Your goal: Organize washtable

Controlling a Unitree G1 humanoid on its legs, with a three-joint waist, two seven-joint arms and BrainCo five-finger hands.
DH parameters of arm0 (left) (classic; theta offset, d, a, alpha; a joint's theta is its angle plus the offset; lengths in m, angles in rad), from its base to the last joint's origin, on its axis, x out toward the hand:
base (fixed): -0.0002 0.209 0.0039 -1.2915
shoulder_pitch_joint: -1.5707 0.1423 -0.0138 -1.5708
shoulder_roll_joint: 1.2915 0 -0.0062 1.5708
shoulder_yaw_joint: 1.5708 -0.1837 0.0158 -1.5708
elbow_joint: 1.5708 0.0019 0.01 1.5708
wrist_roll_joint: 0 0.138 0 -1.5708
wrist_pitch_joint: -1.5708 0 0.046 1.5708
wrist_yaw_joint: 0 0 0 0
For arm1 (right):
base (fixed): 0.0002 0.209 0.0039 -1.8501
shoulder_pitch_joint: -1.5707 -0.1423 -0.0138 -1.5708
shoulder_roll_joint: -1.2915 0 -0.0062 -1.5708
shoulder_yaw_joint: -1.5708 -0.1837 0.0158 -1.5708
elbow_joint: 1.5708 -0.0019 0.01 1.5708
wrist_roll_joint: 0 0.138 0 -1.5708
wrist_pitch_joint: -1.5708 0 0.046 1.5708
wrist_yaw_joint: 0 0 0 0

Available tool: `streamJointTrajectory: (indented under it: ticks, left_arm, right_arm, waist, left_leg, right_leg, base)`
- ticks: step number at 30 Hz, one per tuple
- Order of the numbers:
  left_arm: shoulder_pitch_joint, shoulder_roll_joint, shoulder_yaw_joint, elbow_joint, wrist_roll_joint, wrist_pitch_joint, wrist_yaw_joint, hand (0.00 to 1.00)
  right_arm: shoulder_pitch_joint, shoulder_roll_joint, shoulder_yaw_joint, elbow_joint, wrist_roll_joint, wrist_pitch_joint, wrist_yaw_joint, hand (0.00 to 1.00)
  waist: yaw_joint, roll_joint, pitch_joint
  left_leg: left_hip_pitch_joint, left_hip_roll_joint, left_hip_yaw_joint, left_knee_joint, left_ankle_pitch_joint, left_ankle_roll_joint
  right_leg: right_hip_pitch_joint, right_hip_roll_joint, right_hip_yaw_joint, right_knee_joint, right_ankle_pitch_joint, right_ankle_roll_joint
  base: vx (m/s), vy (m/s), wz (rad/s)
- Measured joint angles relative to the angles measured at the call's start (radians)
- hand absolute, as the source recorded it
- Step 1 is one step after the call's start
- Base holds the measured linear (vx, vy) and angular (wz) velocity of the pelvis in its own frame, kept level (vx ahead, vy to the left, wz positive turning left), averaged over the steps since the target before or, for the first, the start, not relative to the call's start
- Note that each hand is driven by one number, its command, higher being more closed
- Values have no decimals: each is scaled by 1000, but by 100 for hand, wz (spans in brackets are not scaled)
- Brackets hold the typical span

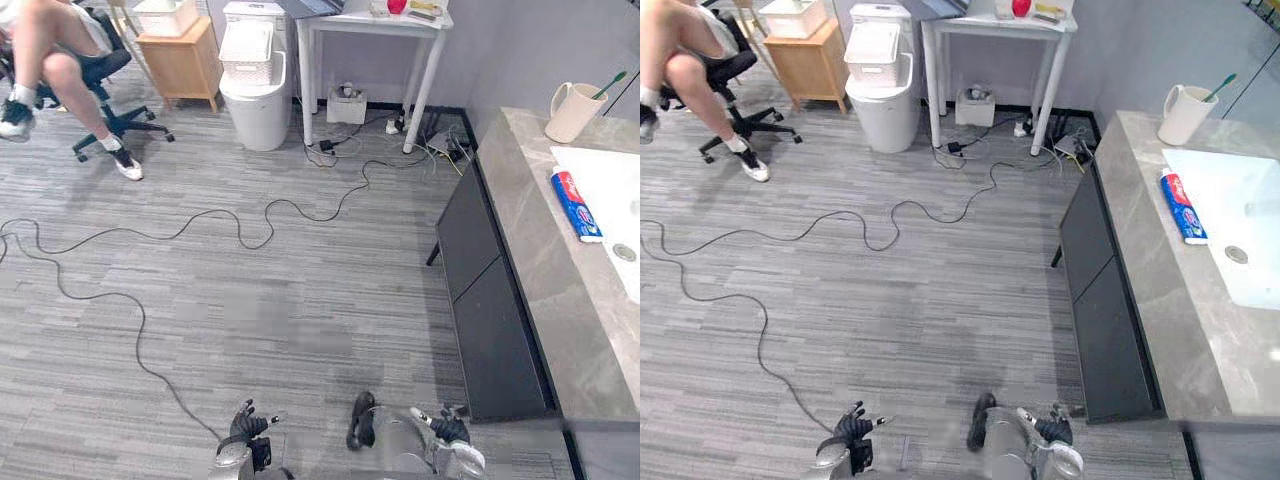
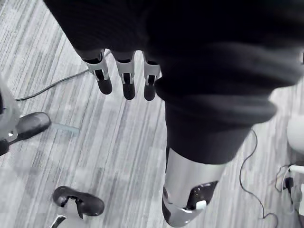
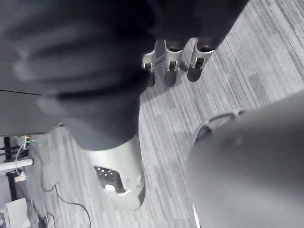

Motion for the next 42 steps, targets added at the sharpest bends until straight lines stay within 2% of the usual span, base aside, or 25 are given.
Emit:
streamJointTrajectory:
  ticks: [1, 3, 4, 6, 8, 11, 13, 14, 15, 16, 17, 19, 21, 22, 24, 25, 28, 29, 30, 31, 33, 35, 38, 40, 42]
  left_arm:
    - [1, -2, 11, -1, 0, 0, -2, 0]
    - [18, -21, 38, -32, 0, -1, -1, 0]
    - [22, -23, 39, -43, -1, -2, -1, 0]
    - [22, -25, 50, -50, -2, 0, 0, 0]
    - [18, -29, 60, -65, -9, -2, 1, 0]
    - [17, -37, 76, -83, -14, -5, 5, 0]
    - [18, -40, 76, -86, -15, -7, 7, 0]
    - [21, -41, 77, -85, -21, -7, 9, 0]
    - [20, -40, 77, -81, -25, -8, 15, 0]
    - [23, -33, 84, -79, -25, -7, 19, 0]
    - [23, -27, 108, -75, -30, -5, 24, 0]
    - [18, -6, 117, -69, -31, -4, 25, 0]
    - [21, -1, 109, -56, -31, -1, 27, 0]
    - [20, -1, 103, -50, -31, 0, 27, 0]
    - [16, -3, 93, -28, -31, 1, 26, 0]
    - [17, -3, 91, -28, -31, 1, 26, 0]
    - [10, 5, 49, -6, -31, 3, 25, 0]
    - [6, 12, 24, 20, -30, 8, 22, 0]
    - [6, 21, 25, 19, -28, 8, 20, 0]
    - [-13, 1, 27, 26, -10, 5, 17, 0]
    - [-17, -8, 33, 8, 5, 3, 16, 0]
    - [-17, -25, 37, 5, 9, 2, 8, 0]
    - [-9, -38, 61, -36, 9, 5, -1, 0]
    - [1, -41, 75, -54, 8, 4, 0, 0]
    - [1, -41, 75, -62, 7, 4, 1, 0]
  right_arm:
    - [2, 2, 2, 1, -3, 3, 0, 0]
    - [11, -3, 6, 0, -7, 2, -2, 0]
    - [10, -5, 10, 2, -6, 4, -2, 0]
    - [11, -2, 9, 4, -5, 5, -2, 0]
    - [12, -3, 5, 10, -4, 13, -3, 0]
    - [5, -2, 1, 10, -4, 19, -5, 0]
    - [4, -6, 5, 14, -5, 20, -5, 0]
    - [13, -12, 13, 23, -5, 20, -5, 0]
    - [17, -7, 27, 32, -6, 22, -6, 0]
    - [26, -7, 36, 37, -5, 24, -4, 0]
    - [34, 9, 39, 38, -7, 25, -4, 0]
    - [38, 35, 39, 36, -9, 25, -4, 0]
    - [33, 39, 32, 29, -9, 25, -3, 0]
    - [32, 35, 31, 23, -10, 25, -3, 0]
    - [29, 11, 28, 0, -27, 24, -3, 0]
    - [26, 8, 27, 0, -31, 24, -2, 0]
    - [3, 1, -2, 0, -34, 24, -1, 0]
    - [3, -1, -1, 8, -39, 25, -1, 0]
    - [10, 7, -1, 11, -44, 24, -1, 0]
    - [-20, -2, -35, 23, -45, 23, 0, 0]
    - [-21, -2, -46, 33, -44, 24, 2, 0]
    - [-15, 3, -64, 36, -42, 25, -1, 0]
    - [1, -4, -26, 28, -43, 26, 3, 0]
    - [-4, 0, -26, 34, -38, 29, 2, 0]
    - [-3, -2, -27, 45, -21, 39, -1, 0]
  waist:
    - [2, 0, 0]
    - [19, 12, 3]
    - [25, 17, 0]
    - [25, 13, 2]
    - [45, 8, 4]
    - [54, 5, 5]
    - [57, 5, 4]
    - [62, 8, 2]
    - [78, 0, -13]
    - [75, -5, -20]
    - [75, -41, -43]
    - [75, -84, -53]
    - [74, -83, -51]
    - [71, -76, -50]
    - [64, -41, -48]
    - [63, -35, -46]
    - [48, -9, -33]
    - [52, -15, -35]
    - [51, -43, -35]
    - [55, 14, -3]
    - [47, 15, 9]
    - [46, 14, 10]
    - [52, 2, 8]
    - [70, -1, 9]
    - [76, -7, 12]
  left_leg:
    - [-23, 34, -27, 102, -2, -1]
    - [-134, 159, -97, 479, 5, 4]
    - [-195, 190, -111, 593, 2, 6]
    - [-234, 189, -104, 597, -2, 12]
    - [-287, 165, -115, 489, -18, 40]
    - [-359, 67, -278, 258, -23, 49]
    - [-385, 2, -419, 140, -15, 46]
    - [-382, -17, -473, 103, 23, 42]
    - [-365, -38, -448, 136, 37, 78]
    - [-359, -41, -412, 147, 10, 83]
    - [-348, -54, -362, 156, -25, 93]
    - [-287, -58, -268, 149, -44, 118]
    - [-200, -53, -186, 124, -40, 126]
    - [-168, -53, -162, 104, -40, 126]
    - [-66, -53, -109, 7, -37, 123]
    - [-46, -52, -96, -14, -36, 120]
    - [9, -47, -60, -71, -32, 113]
    - [34, -63, -55, -67, -33, 94]
    - [51, -87, -61, -57, -34, 75]
    - [72, -67, -107, -42, -76, 46]
    - [71, -69, -123, -30, -71, 48]
    - [31, -36, -125, 64, -49, 39]
    - [-97, 34, -147, 411, 60, 51]
    - [-155, 55, -151, 502, 16, 77]
    - [-214, 48, -182, 407, -34, 105]
  right_leg:
    - [26, 10, -2, -3, -14, -4]
    - [113, 70, 21, -30, -56, -16]
    - [150, 94, 60, -45, -78, -21]
    - [176, 102, 95, -59, -84, -18]
    - [212, 106, 175, -88, -83, -8]
    - [247, 93, 315, -117, -102, 19]
    - [248, 79, 411, -106, -132, 63]
    - [248, 77, 474, -82, -160, 99]
    - [249, 69, 541, -58, -187, 121]
    - [248, 56, 564, -55, -192, 129]
    - [223, 30, 580, -17, -187, 141]
    - [134, 12, 576, 127, -159, 190]
    - [41, -12, 489, 331, -127, 210]
    - [24, -27, 436, 375, -130, 204]
    - [-35, -54, 202, 455, -175, 128]
    - [-54, -52, 158, 458, -188, 106]
    - [-146, 9, -41, 337, -202, 20]
    - [-129, 55, -79, 97, -106, -38]
    - [-105, 61, -78, -37, 29, -94]
    - [-53, 103, -57, -43, 21, -120]
    - [-4, 101, -49, -61, 2, -114]
    - [62, 101, -46, -75, -34, -94]
    - [131, 117, -7, -84, -83, -52]
    - [150, 131, 57, -100, -84, -41]
    - [189, 136, 139, -127, -77, -22]
  base:
    - [453, -189, -18]
    - [431, -121, -63]
    - [357, -17, -84]
    - [316, 26, -84]
    - [392, 102, -123]
    - [291, 239, -123]
    - [273, 375, -138]
    - [239, 352, -166]
    - [300, 439, -159]
    - [348, 424, -136]
    - [337, 405, -102]
    - [322, 337, -118]
    - [308, 253, -116]
    - [340, 231, -110]
    - [311, 157, -76]
    - [354, 123, -63]
    - [450, 45, -46]
    - [580, -16, -47]
    - [557, 6, -64]
    - [353, 22, -37]
    - [345, -51, -15]
    - [245, -65, 6]
    - [190, -14, -28]
    - [169, 39, -83]
    - [198, 89, -95]
